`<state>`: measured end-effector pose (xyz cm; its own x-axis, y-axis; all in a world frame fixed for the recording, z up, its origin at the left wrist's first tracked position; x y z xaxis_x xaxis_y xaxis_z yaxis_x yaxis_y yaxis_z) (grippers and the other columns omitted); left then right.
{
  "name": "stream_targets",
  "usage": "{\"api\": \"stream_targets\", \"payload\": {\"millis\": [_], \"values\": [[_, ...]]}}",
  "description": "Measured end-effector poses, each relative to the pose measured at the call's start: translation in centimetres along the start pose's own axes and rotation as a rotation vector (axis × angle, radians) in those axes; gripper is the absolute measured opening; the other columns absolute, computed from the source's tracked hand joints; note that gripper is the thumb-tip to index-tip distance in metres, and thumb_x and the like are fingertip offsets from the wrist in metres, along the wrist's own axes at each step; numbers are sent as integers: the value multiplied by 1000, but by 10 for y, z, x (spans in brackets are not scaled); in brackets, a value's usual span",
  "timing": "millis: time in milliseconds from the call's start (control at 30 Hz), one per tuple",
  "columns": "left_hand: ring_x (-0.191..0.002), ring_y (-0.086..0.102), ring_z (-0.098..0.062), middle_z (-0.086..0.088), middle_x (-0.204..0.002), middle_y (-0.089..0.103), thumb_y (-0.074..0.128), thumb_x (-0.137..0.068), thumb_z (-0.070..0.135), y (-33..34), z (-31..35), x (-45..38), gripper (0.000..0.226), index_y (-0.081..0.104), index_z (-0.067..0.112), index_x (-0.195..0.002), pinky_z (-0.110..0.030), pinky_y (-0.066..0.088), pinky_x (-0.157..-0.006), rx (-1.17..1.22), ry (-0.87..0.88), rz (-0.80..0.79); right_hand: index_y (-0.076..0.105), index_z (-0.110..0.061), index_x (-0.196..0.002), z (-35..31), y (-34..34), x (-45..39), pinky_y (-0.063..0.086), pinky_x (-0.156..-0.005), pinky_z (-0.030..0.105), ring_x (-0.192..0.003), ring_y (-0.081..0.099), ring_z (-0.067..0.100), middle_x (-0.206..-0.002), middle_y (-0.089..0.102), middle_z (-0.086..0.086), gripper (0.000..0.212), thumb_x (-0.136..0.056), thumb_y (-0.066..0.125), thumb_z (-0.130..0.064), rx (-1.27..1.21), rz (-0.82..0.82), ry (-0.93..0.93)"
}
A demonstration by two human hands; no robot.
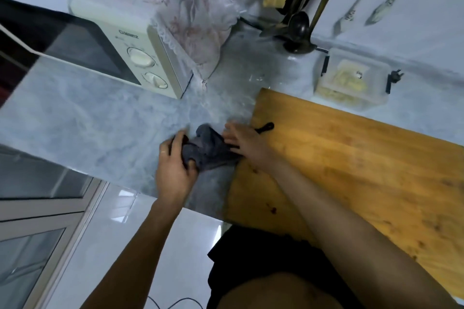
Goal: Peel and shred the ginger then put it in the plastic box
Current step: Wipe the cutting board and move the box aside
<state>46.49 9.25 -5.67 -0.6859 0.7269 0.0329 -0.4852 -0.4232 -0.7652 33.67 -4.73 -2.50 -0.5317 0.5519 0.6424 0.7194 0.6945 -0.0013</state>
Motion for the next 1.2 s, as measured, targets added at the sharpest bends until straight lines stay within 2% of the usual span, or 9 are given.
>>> {"api": "stream_targets", "payload": {"millis": [100, 167, 233, 334, 467, 600, 734, 967, 1201], "values": [[-143, 28, -41, -21, -158, 19, 73, -72, 14, 8, -5, -1, 79, 47, 31, -145, -51, 41, -109, -136, 245, -139, 66, -15, -102, 2, -34, -3, 53, -90, 36, -87, 68, 16, -98, 71, 5, 23, -105, 47, -27, 55, 191, -101], [-145, 26, -36, -15, -161, 19, 77, -76, 48, 24, 0, 3, 69, 52, 38, -140, -48, 36, -113, -161, 219, -326, 67, -4, -113, 1, -58, -1, 54, -81, 29, -77, 67, 16, -98, 71, 13, 27, -105, 47, -20, 57, 297, -135], [-142, 30, -38, -14, -158, 29, 61, -78, 69, 36, 3, 0, 62, 60, 38, -132, -51, 36, -112, -239, 216, -355, 70, -4, -108, 5, -77, 2, 53, -83, 31, -78, 68, 16, -94, 73, 12, 29, -104, 50, -25, 104, 360, -127], [-124, 51, -41, -18, -141, 50, 61, -80, 51, 39, 5, -13, 43, 73, 21, -109, -51, 48, -100, -195, 243, -279, 70, -15, -84, 14, -86, 10, 53, -85, 35, -84, 71, 20, -89, 75, 7, 33, -103, 52, -35, 221, 373, -106], [-109, 61, -35, -15, -120, 64, 61, -72, 44, 24, -17, 10, 36, 78, 17, -89, -47, 55, -89, -108, 505, -278, 64, -25, -81, 28, -77, 21, 49, -74, 24, -84, 66, 18, -85, 69, -2, 28, -103, 50, -36, 344, 317, -112], [-115, 56, -38, -15, -124, 60, 71, -76, 23, 24, -45, 16, 19, 71, 13, -92, -49, 49, -93, -100, 741, -442, 65, -23, -85, 37, -66, 26, 50, -79, 36, -88, 67, 21, -89, 71, 6, 24, -104, 51, -30, 376, 271, -148], [-116, 54, -40, -21, -124, 58, 65, -85, 29, 41, -29, -20, 28, 70, 8, -103, -45, 43, -102, -125, 858, -405, 68, -24, -87, 39, -65, 30, 51, -81, 34, -89, 67, 19, -90, 71, 3, 24, -102, 52, -35, 386, 243, -124], [-117, 52, -41, -21, -127, 54, 65, -85, 23, 67, -2, -79, 33, 63, 8, -114, -42, 43, -102, -73, 774, -296, 69, -21, -88, 30, -107, 42, 52, -90, 48, -91, 69, 27, -90, 73, 8, 22, -102, 54, -28, 270, 316, -86], [-99, 54, -34, -21, -107, 58, 61, -77, 7, 112, 67, -148, 27, 65, 2, -103, -35, 44, -87, 76, 424, -72, 67, -23, -81, 25, -142, 33, 52, -95, 50, -82, 69, 25, -83, 73, 7, 22, -100, 56, -22, 230, 416, -50]]}}
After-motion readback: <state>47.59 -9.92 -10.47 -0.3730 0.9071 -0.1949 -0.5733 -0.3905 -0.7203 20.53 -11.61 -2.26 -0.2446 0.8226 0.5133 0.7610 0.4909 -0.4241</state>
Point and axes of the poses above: each hand's wrist, its own x-axis away from the middle knuckle, its own y-axis out of the palm, z = x × y, the point moved 2 cm from there along -x, towards the middle knuckle
